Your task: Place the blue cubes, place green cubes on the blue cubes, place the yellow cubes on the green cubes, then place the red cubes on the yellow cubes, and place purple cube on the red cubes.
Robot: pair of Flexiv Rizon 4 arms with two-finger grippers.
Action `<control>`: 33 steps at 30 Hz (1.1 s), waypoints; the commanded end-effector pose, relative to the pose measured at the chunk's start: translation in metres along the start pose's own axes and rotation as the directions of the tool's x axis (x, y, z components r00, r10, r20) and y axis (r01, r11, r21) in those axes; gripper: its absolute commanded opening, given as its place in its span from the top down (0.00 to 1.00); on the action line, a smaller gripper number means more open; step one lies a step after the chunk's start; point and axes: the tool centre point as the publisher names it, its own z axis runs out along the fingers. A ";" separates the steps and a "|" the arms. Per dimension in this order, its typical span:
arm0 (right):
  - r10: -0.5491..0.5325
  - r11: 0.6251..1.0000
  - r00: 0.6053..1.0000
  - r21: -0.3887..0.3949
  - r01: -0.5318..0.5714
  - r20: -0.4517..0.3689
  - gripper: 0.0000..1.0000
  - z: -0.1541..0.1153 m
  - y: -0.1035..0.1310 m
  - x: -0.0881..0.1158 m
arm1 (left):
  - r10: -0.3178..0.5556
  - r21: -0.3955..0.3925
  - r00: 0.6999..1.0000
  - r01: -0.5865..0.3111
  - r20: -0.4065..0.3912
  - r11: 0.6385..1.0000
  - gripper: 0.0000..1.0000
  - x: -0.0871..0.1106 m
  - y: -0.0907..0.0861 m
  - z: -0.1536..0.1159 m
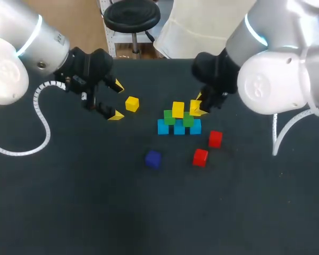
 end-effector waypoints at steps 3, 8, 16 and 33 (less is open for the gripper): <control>-0.008 1.000 1.000 -0.011 0.008 0.004 1.00 0.004 0.001 -0.005 | 0.003 0.000 1.000 -0.003 0.002 1.000 0.00 0.001 0.000 0.000; -0.013 1.000 1.000 -0.018 0.013 0.004 1.00 0.005 0.002 -0.006 | 0.003 0.000 1.000 -0.003 0.002 1.000 0.00 0.001 0.000 0.000; -0.017 0.999 1.000 -0.029 0.017 0.008 1.00 0.008 0.003 -0.008 | 0.003 0.000 1.000 -0.003 0.002 1.000 0.00 0.001 0.000 0.000; -0.010 0.999 1.000 -0.041 0.010 0.000 1.00 0.012 0.000 -0.008 | 0.003 0.000 1.000 -0.003 0.002 1.000 0.00 0.001 0.000 0.000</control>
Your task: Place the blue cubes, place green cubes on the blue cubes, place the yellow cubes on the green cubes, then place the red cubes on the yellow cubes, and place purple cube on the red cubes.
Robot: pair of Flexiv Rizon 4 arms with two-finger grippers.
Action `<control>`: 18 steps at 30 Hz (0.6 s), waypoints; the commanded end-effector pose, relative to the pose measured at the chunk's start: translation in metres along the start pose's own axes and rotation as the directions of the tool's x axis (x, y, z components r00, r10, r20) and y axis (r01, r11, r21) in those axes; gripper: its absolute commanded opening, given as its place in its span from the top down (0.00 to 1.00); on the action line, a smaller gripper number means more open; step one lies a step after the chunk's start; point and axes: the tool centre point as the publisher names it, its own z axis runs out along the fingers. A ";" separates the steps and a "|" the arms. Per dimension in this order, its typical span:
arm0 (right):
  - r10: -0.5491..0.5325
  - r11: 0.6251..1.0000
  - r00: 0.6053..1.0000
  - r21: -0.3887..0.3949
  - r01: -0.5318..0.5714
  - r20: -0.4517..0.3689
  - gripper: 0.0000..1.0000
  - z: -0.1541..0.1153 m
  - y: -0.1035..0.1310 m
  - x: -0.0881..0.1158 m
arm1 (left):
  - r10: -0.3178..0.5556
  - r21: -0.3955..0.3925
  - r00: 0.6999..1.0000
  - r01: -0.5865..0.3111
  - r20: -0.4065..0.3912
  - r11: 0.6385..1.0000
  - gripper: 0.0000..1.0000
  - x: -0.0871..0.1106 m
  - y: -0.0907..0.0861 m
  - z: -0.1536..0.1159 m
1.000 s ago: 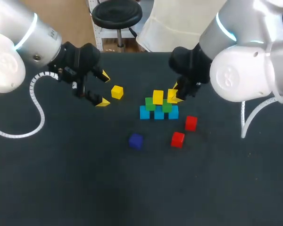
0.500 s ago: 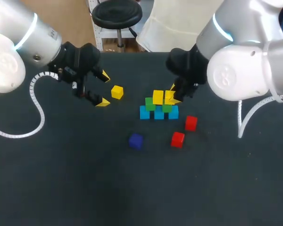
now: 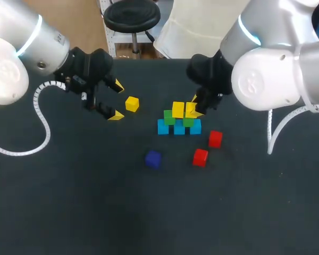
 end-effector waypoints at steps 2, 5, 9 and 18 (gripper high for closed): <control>-0.002 1.000 1.000 -0.008 0.002 0.000 1.00 0.002 -0.002 -0.002 | 0.003 0.000 1.000 -0.003 0.002 1.000 0.00 0.001 0.000 0.000; -0.002 1.000 1.000 -0.010 0.002 -0.002 1.00 0.003 -0.003 -0.002 | 0.003 0.000 1.000 -0.003 0.002 1.000 0.00 0.001 0.000 0.000; -0.001 1.000 1.000 -0.012 0.001 -0.004 1.00 0.003 -0.003 -0.001 | 0.003 0.000 1.000 -0.003 0.002 1.000 0.00 0.001 0.000 0.000; 0.000 1.000 1.000 -0.015 0.000 -0.008 0.93 0.005 -0.004 -0.001 | 0.003 0.000 1.000 -0.003 0.002 1.000 0.00 0.001 0.000 0.000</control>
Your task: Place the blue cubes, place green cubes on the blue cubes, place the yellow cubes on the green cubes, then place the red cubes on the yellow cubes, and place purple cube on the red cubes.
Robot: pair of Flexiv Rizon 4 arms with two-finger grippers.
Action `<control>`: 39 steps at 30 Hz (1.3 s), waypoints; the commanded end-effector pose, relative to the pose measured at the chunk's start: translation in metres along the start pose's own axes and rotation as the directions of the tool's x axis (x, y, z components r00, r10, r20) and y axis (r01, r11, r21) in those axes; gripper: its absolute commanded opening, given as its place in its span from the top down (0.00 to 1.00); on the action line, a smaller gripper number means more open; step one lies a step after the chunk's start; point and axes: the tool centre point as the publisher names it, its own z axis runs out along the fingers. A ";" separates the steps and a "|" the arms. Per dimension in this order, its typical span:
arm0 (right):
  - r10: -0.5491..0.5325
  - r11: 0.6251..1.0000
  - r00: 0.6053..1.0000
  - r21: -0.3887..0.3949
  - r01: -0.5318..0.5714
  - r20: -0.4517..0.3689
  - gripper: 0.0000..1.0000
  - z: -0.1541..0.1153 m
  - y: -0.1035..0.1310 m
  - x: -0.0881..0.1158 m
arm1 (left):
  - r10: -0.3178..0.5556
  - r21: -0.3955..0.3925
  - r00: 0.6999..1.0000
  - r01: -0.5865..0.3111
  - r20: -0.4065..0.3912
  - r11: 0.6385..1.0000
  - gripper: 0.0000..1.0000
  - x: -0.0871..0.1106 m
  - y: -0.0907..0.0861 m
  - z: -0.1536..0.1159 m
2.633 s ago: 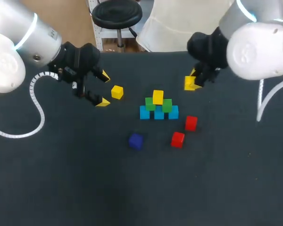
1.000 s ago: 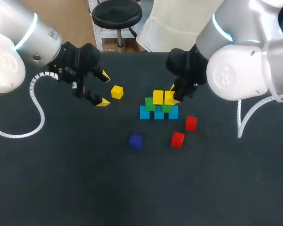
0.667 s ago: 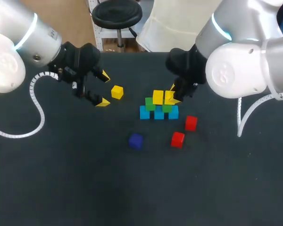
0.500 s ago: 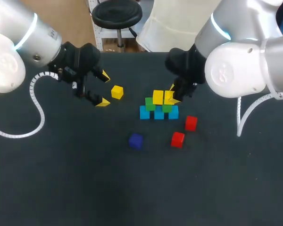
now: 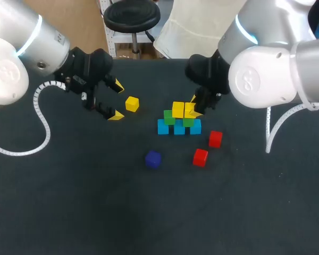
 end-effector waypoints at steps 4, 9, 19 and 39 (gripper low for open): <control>0.000 1.000 1.000 -0.003 0.000 0.001 0.91 0.001 -0.002 -0.001 | 0.003 0.000 1.000 -0.003 0.002 1.000 0.00 0.001 0.000 0.000; 0.001 1.000 1.000 -0.004 -0.001 -0.001 0.89 0.002 -0.004 0.000 | 0.003 0.000 1.000 -0.003 0.002 1.000 0.00 0.001 0.000 0.000; 0.005 1.000 1.000 -0.008 -0.005 0.000 0.83 0.003 -0.005 0.001 | 0.003 0.000 1.000 -0.003 0.002 1.000 0.00 0.001 0.000 0.000; 0.005 1.000 1.000 -0.014 -0.005 0.005 0.64 0.004 -0.005 0.000 | 0.003 0.000 1.000 -0.003 0.002 1.000 0.00 0.001 0.000 0.000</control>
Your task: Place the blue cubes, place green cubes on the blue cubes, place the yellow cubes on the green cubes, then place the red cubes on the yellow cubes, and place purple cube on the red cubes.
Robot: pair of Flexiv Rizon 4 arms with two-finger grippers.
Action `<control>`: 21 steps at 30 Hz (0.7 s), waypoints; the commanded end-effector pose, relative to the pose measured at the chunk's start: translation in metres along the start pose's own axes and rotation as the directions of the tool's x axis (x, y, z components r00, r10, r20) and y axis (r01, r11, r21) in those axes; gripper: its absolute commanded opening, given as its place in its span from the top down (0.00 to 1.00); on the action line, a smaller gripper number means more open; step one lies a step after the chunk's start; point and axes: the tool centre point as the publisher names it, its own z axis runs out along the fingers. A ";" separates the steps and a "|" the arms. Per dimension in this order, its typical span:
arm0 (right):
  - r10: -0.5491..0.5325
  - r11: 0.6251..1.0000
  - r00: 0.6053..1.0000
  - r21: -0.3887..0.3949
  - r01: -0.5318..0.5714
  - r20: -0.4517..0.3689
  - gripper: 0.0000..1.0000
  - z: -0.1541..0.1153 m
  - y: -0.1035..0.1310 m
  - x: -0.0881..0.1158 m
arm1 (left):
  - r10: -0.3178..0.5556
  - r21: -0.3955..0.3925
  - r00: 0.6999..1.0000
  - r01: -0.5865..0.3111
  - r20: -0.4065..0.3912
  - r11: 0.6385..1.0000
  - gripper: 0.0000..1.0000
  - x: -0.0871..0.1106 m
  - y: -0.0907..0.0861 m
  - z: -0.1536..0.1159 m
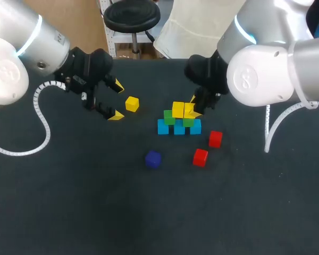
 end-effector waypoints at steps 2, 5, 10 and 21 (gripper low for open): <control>0.000 1.000 1.000 -0.006 0.000 0.002 0.60 0.000 -0.002 0.000 | 0.003 0.000 1.000 -0.003 0.002 1.000 0.00 0.001 0.000 0.000; 0.000 1.000 1.000 -0.008 0.000 0.002 0.54 0.000 -0.002 0.000 | 0.003 0.000 1.000 -0.003 0.002 1.000 0.00 0.001 0.000 0.000; 0.003 1.000 1.000 -0.010 -0.003 0.004 0.14 -0.001 -0.002 0.000 | 0.003 0.000 1.000 -0.003 0.002 1.000 0.00 0.001 0.000 0.000; 0.070 0.997 0.996 0.035 -0.072 0.053 0.00 -0.033 -0.002 0.021 | 0.003 0.000 1.000 -0.003 0.002 1.000 0.00 0.001 0.000 0.000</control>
